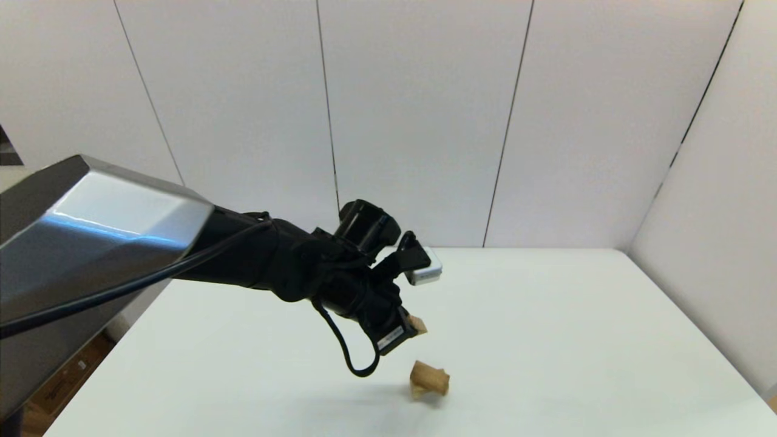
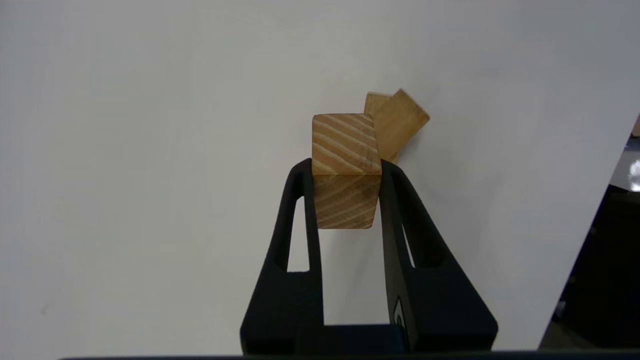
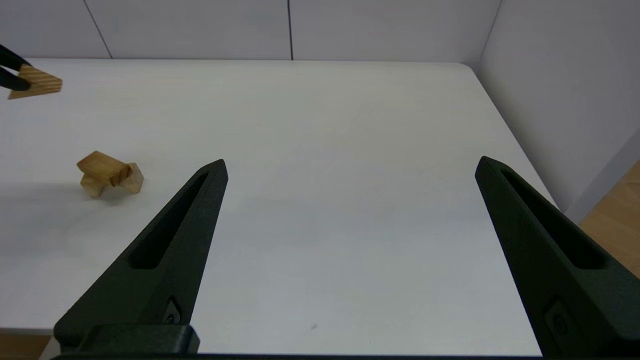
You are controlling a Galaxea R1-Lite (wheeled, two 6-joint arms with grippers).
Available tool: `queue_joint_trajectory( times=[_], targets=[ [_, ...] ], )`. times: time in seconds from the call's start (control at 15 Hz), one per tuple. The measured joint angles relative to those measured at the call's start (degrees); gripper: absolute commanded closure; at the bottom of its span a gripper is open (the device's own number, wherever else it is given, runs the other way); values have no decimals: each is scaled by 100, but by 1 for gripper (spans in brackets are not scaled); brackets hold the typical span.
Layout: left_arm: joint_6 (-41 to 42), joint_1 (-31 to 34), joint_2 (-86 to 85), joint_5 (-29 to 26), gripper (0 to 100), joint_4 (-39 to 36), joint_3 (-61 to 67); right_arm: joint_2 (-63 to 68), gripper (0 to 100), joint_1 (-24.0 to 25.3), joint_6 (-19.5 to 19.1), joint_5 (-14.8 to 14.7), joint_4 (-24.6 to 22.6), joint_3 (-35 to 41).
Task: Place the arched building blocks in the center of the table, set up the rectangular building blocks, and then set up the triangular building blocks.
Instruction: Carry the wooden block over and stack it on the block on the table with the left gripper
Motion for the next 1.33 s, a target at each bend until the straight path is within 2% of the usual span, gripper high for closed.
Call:
queue_joint_trajectory(
  times=[0.27, 0.53, 0.93, 1.13, 1.33],
  targets=[
    [-2, -135, 240, -7, 100, -267, 41, 0, 0, 0, 2, 0, -2, 0],
    [-52, -157, 463, -18, 100, -1076, 422, 0, 0, 0, 2, 0, -2, 0],
    [-66, -222, 538, -18, 100, -1197, 764, 0, 0, 0, 0, 0, -2, 0],
    [-187, -400, 566, -9, 100, -1597, 902, 0, 0, 0, 2, 0, -2, 0],
    [-212, -508, 621, -7, 100, -1638, 885, 0, 0, 0, 2, 2, -2, 0]
  ],
)
